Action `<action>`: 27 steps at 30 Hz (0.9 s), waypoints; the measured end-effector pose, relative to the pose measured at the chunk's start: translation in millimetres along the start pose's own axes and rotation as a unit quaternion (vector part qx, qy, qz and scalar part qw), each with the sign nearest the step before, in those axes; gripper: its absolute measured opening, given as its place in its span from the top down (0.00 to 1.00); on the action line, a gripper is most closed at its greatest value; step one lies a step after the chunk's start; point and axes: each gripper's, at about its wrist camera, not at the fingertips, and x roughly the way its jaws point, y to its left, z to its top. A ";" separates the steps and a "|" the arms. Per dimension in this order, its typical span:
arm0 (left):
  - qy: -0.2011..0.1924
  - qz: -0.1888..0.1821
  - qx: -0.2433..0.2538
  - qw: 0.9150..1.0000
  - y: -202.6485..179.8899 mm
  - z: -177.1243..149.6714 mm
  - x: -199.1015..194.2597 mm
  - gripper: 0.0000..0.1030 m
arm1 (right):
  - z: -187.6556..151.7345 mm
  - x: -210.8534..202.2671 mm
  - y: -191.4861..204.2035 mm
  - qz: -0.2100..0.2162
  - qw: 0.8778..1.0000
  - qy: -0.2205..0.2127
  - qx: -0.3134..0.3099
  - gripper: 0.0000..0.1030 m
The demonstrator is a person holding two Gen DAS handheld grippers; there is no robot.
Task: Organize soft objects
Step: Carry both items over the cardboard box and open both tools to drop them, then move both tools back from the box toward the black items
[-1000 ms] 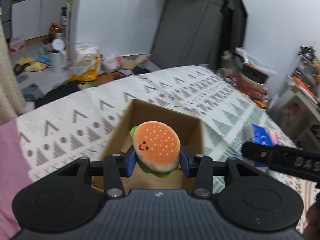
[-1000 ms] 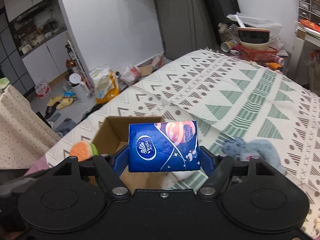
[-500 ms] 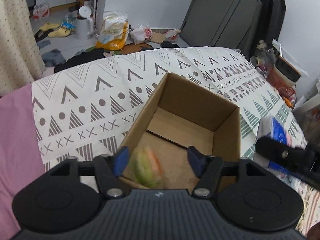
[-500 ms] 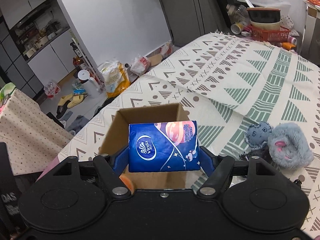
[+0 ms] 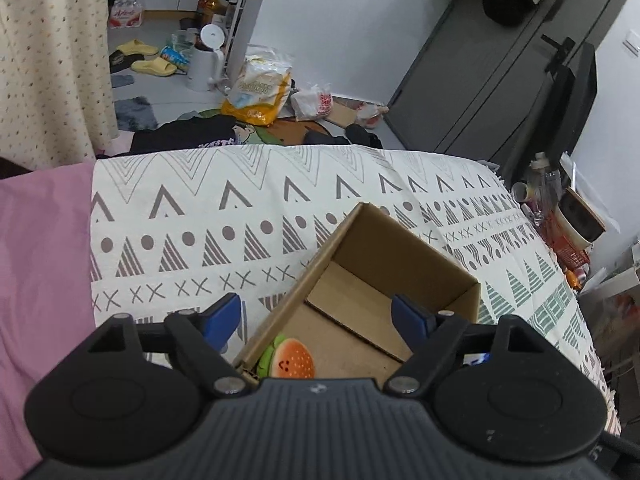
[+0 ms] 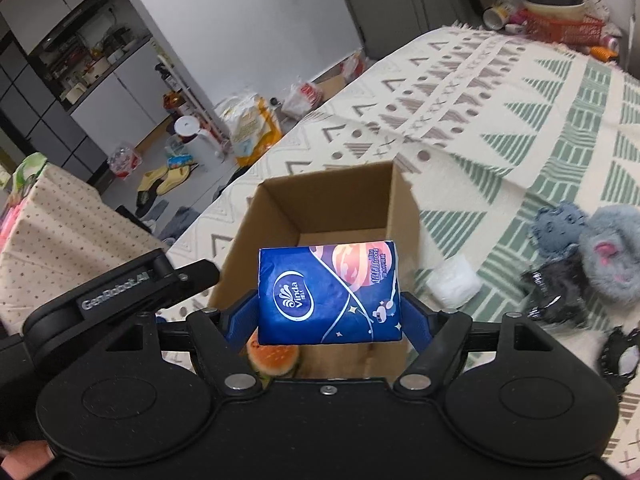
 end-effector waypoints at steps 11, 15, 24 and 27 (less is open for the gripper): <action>0.008 0.001 0.027 1.000 -10.0 -5.7 3.5 0.21 | -6.6 -25.8 -22.9 -0.014 1.000 0.001 0.010 0.16; 0.008 -0.001 0.046 0.999 -19.4 -11.9 1.5 0.21 | -11.6 -43.6 -41.7 -0.034 0.999 -0.008 0.013 0.13; 0.004 -0.035 0.107 0.994 -50.6 -30.8 -7.3 0.06 | -23.4 -82.2 -91.5 -0.071 0.997 -0.021 0.028 0.09; 0.006 -0.044 0.133 0.990 -61.9 -38.8 -7.4 0.01 | -25.6 -92.1 -104.6 -0.078 0.996 -0.027 0.033 0.06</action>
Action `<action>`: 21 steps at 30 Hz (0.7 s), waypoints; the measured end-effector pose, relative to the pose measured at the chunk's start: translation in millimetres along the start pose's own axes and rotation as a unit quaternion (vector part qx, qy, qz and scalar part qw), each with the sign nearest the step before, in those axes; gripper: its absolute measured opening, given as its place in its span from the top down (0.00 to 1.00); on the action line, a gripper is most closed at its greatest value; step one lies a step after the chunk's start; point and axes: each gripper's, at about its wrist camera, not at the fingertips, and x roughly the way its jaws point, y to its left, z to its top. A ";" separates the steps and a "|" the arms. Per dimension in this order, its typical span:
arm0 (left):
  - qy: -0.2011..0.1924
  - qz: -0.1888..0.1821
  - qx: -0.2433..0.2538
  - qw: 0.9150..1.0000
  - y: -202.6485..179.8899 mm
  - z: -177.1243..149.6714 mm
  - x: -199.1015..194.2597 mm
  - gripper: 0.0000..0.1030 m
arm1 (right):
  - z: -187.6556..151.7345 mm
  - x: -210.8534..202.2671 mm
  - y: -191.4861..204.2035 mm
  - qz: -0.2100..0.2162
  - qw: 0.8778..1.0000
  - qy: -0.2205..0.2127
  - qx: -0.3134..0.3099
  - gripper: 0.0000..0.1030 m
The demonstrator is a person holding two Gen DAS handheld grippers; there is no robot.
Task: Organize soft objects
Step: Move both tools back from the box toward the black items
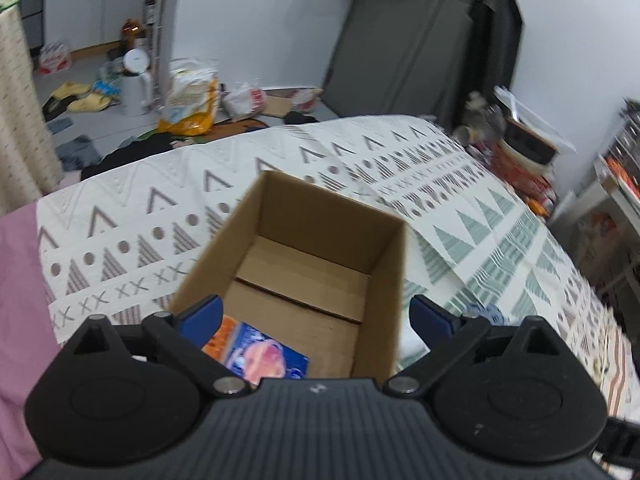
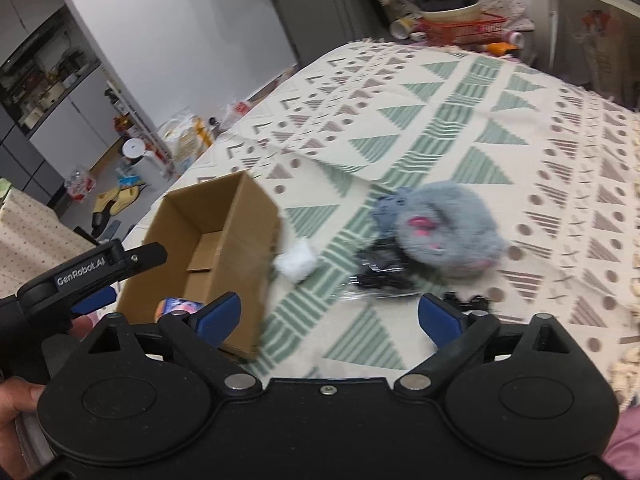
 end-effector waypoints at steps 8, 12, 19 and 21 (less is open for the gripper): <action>-0.005 -0.027 0.054 0.998 -32.8 -12.0 -1.1 0.00 | 2.5 -19.8 -39.8 -0.018 1.000 -0.014 0.010 0.00; 0.000 -0.032 0.090 0.995 -48.3 -18.8 1.4 0.00 | 1.0 -23.3 -59.0 -0.022 0.999 -0.017 0.021 0.00; -0.020 -0.045 0.122 0.991 -72.3 -27.1 -3.2 0.00 | -12.4 -11.7 -87.3 -0.017 0.998 -0.015 0.065 0.00; -0.018 -0.047 0.134 0.990 -80.4 -30.2 -0.9 0.00 | -16.5 -6.3 -95.1 -0.016 0.997 -0.012 0.080 0.00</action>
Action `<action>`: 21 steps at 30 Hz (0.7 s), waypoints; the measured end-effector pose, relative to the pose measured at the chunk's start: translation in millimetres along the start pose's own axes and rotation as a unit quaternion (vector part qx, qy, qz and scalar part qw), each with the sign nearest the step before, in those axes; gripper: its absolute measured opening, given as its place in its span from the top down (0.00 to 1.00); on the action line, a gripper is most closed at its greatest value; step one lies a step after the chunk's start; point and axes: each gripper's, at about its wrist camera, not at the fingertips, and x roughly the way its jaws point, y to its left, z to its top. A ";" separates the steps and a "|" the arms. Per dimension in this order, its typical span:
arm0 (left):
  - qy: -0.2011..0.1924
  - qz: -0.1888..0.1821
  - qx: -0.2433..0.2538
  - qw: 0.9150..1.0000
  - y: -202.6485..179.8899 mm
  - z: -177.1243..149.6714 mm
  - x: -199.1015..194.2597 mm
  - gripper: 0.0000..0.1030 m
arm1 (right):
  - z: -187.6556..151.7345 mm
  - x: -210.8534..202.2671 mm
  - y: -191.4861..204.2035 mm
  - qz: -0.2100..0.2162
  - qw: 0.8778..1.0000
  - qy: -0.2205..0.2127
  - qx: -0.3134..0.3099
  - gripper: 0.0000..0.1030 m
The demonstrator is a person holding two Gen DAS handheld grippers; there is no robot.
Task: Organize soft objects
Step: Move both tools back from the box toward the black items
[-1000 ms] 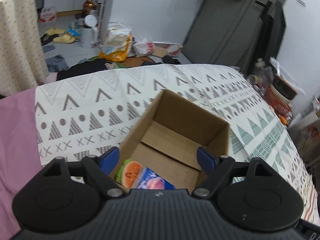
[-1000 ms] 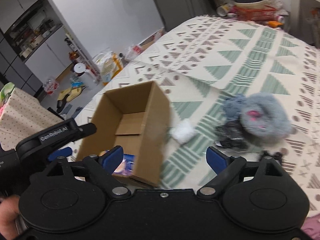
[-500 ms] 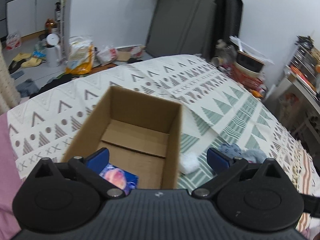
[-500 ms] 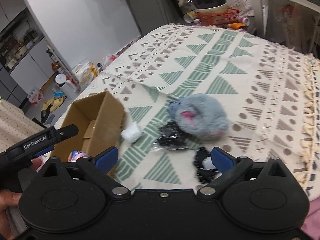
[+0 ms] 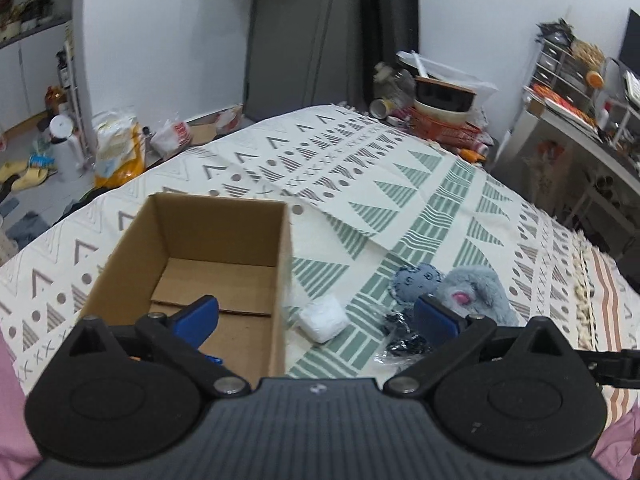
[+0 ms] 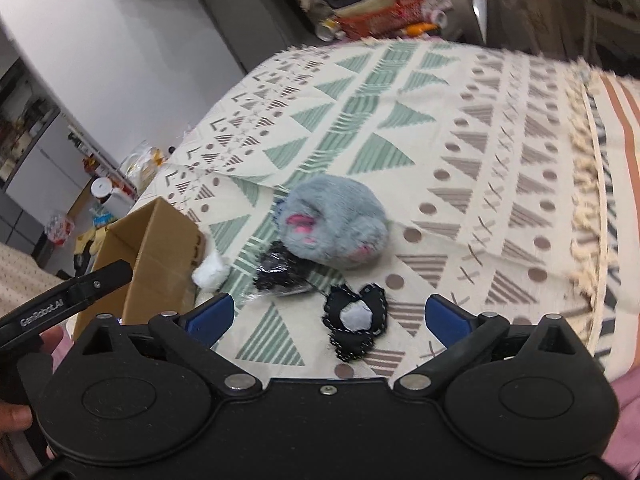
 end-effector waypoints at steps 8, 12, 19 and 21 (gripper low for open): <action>0.013 -0.016 0.025 0.999 -33.3 -2.9 15.3 0.00 | -3.5 20.7 -28.0 -0.005 0.998 0.013 0.055 0.12; 0.014 -0.043 0.040 0.998 -52.0 -8.3 25.8 0.01 | -3.8 34.5 -35.6 -0.010 0.998 0.021 0.063 0.12; 0.040 -0.077 0.052 0.995 -74.1 -19.0 65.9 0.08 | 0.1 65.4 -46.8 -0.013 0.996 0.048 0.072 0.19; 0.042 -0.082 0.044 0.995 -77.4 -19.0 72.6 0.08 | 0.6 71.1 -49.0 -0.013 0.996 0.054 0.070 0.20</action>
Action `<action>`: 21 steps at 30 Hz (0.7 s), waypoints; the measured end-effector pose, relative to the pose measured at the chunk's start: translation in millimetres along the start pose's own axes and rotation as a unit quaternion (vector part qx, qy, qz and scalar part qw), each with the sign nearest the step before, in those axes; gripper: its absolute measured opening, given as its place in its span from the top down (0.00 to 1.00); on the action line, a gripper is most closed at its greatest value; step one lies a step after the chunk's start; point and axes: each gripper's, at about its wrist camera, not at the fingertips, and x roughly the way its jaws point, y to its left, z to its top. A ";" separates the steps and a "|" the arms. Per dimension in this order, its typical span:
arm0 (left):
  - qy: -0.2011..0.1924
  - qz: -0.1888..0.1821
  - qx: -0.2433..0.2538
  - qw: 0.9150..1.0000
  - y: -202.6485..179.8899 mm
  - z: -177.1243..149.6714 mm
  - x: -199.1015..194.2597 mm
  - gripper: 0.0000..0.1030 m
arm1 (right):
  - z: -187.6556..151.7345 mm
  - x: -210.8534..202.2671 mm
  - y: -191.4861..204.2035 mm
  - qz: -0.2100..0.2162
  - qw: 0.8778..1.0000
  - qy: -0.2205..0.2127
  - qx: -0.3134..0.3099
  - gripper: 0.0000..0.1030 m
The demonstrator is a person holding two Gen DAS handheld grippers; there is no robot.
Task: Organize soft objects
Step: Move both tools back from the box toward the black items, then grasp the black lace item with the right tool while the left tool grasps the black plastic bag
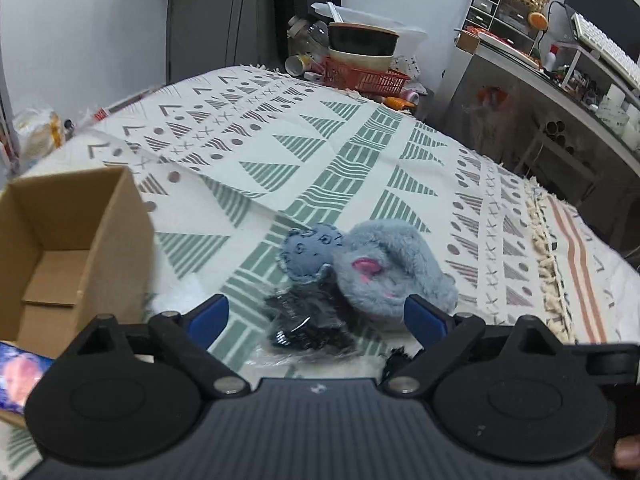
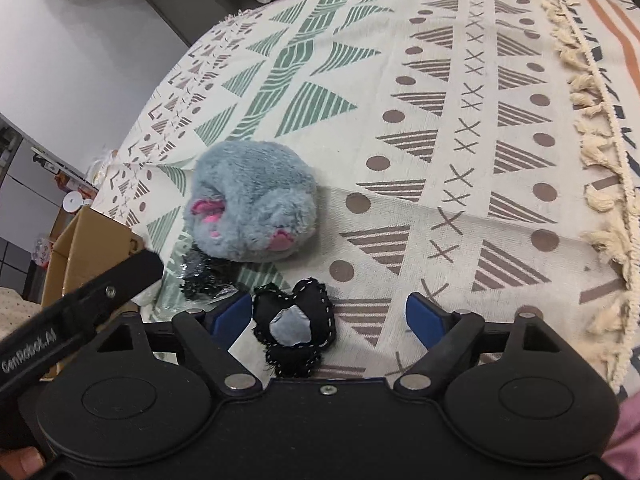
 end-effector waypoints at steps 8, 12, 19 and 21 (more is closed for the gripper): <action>0.043 0.015 -0.020 0.999 0.0 -3.6 32.9 0.24 | -0.3 12.8 -3.9 0.005 1.000 0.018 -0.010 0.23; 0.063 0.021 -0.032 0.997 4.1 -6.3 45.3 0.31 | 0.7 17.4 -0.9 0.006 1.000 0.019 -0.021 0.23; 0.074 0.022 -0.035 0.996 3.8 -10.2 53.4 0.48 | -0.1 18.6 2.4 0.007 0.999 0.017 -0.038 0.24; 0.076 0.018 -0.038 0.996 4.7 -9.9 52.7 0.52 | -1.3 18.3 3.9 0.011 0.999 0.019 -0.042 0.26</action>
